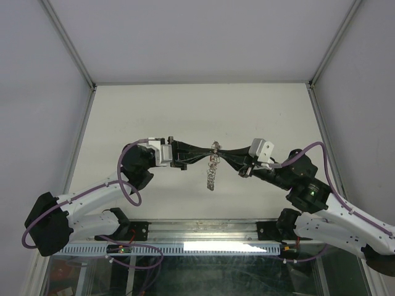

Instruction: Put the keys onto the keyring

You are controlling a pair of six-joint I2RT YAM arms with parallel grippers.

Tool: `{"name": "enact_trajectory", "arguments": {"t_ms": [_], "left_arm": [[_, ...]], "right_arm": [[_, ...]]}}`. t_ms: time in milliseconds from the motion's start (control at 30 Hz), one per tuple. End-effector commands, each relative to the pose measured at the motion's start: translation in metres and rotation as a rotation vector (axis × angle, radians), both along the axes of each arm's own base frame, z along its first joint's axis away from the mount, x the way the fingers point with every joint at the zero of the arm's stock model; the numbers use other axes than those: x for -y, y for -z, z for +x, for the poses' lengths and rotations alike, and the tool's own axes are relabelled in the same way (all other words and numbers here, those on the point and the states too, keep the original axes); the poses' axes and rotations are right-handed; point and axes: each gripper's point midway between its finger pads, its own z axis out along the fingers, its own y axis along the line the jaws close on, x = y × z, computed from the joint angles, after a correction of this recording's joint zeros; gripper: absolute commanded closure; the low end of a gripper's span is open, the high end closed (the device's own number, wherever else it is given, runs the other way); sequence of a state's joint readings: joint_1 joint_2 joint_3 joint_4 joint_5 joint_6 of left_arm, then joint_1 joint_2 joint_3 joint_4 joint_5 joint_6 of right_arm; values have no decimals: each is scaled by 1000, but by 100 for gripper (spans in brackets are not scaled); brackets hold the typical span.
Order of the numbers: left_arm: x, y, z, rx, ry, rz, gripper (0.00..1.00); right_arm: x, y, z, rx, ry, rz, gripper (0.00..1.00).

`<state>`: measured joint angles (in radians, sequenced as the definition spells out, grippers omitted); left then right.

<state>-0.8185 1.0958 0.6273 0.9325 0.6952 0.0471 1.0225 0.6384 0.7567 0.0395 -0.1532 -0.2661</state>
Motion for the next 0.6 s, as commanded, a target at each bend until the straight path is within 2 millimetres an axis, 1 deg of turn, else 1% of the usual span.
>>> {"name": "enact_trajectory", "arguments": {"t_ms": [0, 67, 267, 433, 567], "left_arm": [[3, -14, -5, 72, 17, 12, 100], [2, -13, -5, 82, 9, 36, 100], [2, -11, -3, 131, -12, 106, 100], [2, -4, 0, 153, -30, 165, 100], [2, 3, 6, 166, -54, 230, 100]], "right_arm": [[3, -27, -9, 52, -34, 63, 100], [3, -23, -10, 49, -34, 43, 99], [6, -13, -10, 49, -30, -13, 85], [12, -7, -8, 55, -7, -58, 74], [15, 1, -5, 52, 11, -120, 69]]}}
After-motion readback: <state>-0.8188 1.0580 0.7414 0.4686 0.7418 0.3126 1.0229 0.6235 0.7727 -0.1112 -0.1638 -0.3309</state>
